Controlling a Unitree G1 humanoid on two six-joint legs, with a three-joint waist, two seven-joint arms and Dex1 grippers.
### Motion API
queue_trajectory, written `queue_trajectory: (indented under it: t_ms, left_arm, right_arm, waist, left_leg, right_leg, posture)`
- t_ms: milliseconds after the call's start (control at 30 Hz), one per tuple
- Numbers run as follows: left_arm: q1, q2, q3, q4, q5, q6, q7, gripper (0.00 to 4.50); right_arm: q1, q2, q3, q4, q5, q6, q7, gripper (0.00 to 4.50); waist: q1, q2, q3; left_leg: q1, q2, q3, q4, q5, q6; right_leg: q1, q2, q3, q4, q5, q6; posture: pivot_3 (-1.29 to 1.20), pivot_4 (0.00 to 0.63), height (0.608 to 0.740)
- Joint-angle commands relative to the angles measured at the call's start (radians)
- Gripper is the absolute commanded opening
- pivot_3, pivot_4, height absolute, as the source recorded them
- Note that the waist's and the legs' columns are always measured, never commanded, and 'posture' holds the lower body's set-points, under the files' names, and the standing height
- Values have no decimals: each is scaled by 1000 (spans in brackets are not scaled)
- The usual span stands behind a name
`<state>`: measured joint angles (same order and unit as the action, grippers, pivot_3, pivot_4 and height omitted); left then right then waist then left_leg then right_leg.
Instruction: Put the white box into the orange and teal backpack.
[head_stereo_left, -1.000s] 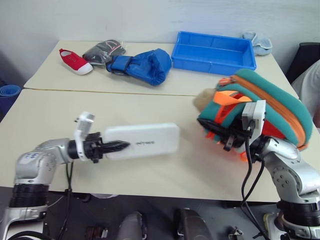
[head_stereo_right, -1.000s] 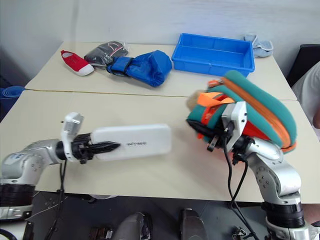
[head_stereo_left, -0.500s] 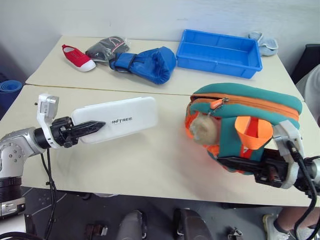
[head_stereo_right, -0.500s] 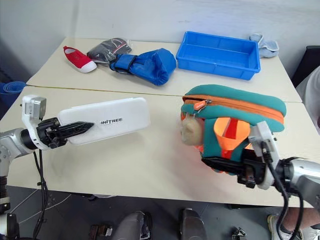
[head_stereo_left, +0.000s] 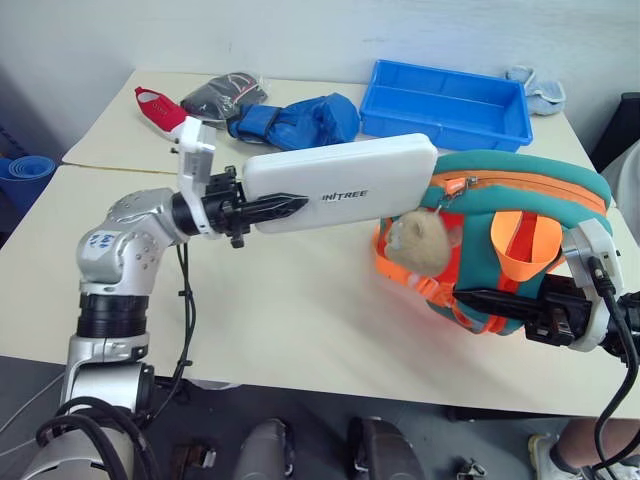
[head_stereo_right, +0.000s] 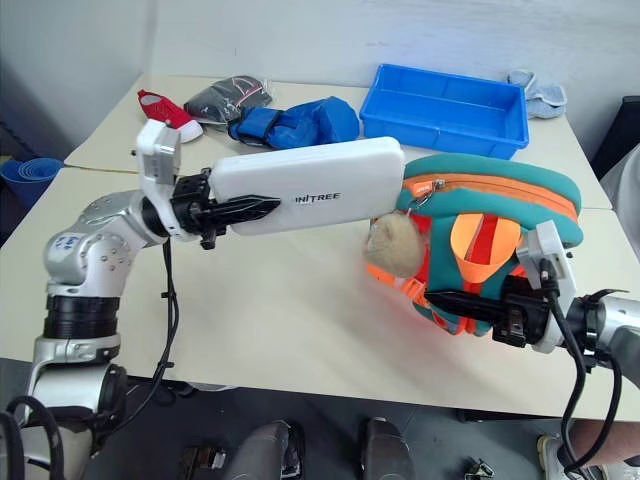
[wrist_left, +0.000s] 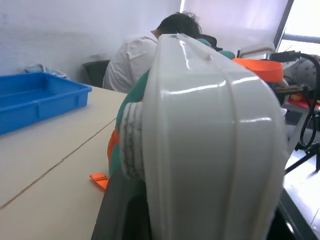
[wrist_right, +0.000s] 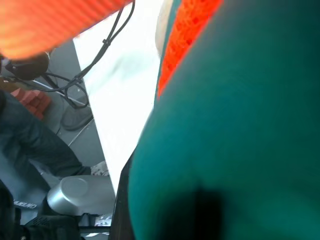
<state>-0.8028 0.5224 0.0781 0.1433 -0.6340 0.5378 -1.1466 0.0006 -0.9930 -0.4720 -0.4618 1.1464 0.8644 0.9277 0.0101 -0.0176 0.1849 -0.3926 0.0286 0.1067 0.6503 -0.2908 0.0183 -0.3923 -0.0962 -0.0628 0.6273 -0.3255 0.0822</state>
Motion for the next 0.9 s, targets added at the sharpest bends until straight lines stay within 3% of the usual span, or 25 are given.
queue_trajectory:
  t_ms: [33,133,267,433,600,733,900]
  left_arm:
    - [-75,-58,-8,65,32,-102,-4,1228]
    - [-114,-74,49,101,-43,-46,-24,1228]
    - [-101,36,64,119,-87,90,-131,1228]
    - [-74,131,75,179,-45,87,-176,1228]
    - [-50,162,83,176,-37,80,-179,1228]
    - [-32,192,95,122,-59,108,-187,1228]
    - [-23,158,80,45,-74,113,-184,1228]
  right_arm:
    - [-1,11,-2,-33,24,7,0,18]
    - [9,11,-20,-48,56,28,-8,18]
    - [3,-19,-56,-78,217,98,-22,18]
    - [-63,-46,-26,-113,482,121,-135,18]
    - [-20,-129,-53,-116,654,180,-165,18]
    - [49,-164,-162,-82,699,204,-200,18]
    - [159,-135,-211,-61,540,238,-146,18]
  waist:
    - [7,-1,0]
    - [14,-2,1]
    - [1,-2,1]
    - [-12,-3,2]
    - [-8,-4,2]
    - [-8,-4,3]
    - [3,-4,3]
  left_leg:
    - [0,0,0,1,0,0]
    - [-2,0,-1,3,0,1]
    - [-4,1,-2,3,0,1]
    - [-4,1,-4,3,1,1]
    - [-5,1,-5,3,1,2]
    - [-11,1,-10,6,1,2]
    - [-13,0,-11,10,0,4]
  right_leg:
    - [0,0,0,0,0,0]
    - [0,0,0,0,1,1]
    - [-1,0,-1,1,1,1]
    - [-1,0,-2,1,1,1]
    - [-1,-1,-3,0,1,1]
    - [-2,-1,-8,1,1,1]
    - [0,-2,-10,1,1,2]
  posture:
    - [0,150,740]
    - [0,150,740]
    - [0,150,740]
    - [0,150,740]
    - [0,150,740]
    - [0,150,740]
    - [0,150,740]
